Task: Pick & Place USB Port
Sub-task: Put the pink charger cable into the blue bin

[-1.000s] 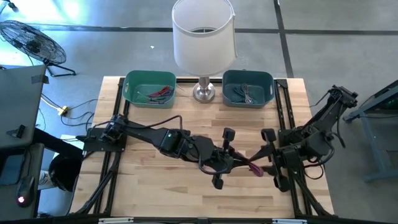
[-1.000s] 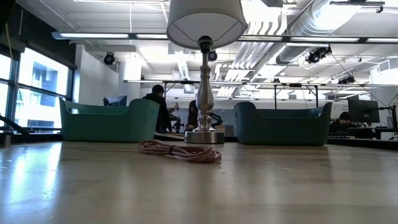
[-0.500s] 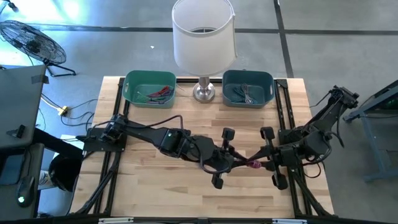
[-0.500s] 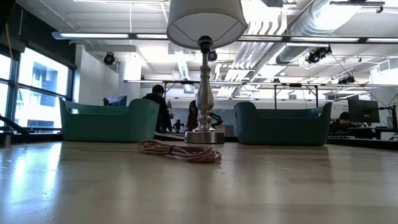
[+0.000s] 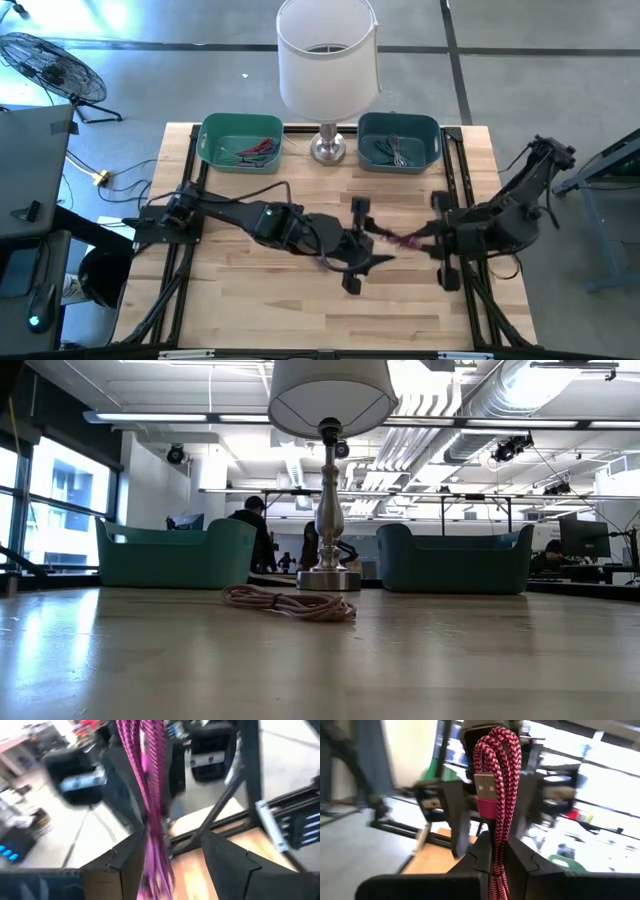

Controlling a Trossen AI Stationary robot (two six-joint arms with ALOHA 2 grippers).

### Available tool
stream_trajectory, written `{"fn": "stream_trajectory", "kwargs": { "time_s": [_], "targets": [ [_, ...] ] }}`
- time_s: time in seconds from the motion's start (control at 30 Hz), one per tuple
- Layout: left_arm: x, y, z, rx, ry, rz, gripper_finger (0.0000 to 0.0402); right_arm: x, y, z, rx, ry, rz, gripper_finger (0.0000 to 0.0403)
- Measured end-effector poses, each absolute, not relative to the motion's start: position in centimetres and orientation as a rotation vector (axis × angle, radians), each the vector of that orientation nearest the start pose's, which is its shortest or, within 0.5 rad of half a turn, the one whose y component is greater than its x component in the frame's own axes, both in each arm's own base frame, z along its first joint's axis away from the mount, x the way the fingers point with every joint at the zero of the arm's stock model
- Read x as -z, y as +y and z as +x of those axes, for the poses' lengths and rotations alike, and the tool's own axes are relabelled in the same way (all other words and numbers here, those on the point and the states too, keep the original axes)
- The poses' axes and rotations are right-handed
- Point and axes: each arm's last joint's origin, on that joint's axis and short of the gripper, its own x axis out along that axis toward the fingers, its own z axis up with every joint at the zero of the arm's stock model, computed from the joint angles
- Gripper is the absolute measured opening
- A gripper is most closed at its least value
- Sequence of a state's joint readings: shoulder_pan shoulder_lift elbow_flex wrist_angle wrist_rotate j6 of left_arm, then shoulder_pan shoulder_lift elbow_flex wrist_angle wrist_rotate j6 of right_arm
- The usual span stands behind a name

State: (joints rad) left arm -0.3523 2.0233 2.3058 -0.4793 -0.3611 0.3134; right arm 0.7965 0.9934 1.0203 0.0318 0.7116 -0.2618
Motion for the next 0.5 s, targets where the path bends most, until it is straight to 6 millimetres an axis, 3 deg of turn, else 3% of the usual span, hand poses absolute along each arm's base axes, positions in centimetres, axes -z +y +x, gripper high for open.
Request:
{"fn": "stream_trajectory", "kwargs": {
  "time_s": [0.27, 0.5],
  "targets": [
    [-47.6, -12.7, 38.3, -0.085, 0.259, 0.415, 0.0192, -40.8, 10.7, 12.0, 0.205, -0.010, -0.213, 0.0017],
    [-49.5, -11.0, 33.7, -0.080, 0.371, 0.441, 0.0192, -40.9, 8.2, 10.7, 0.429, 0.065, -0.351, 0.0017]
  ]
}}
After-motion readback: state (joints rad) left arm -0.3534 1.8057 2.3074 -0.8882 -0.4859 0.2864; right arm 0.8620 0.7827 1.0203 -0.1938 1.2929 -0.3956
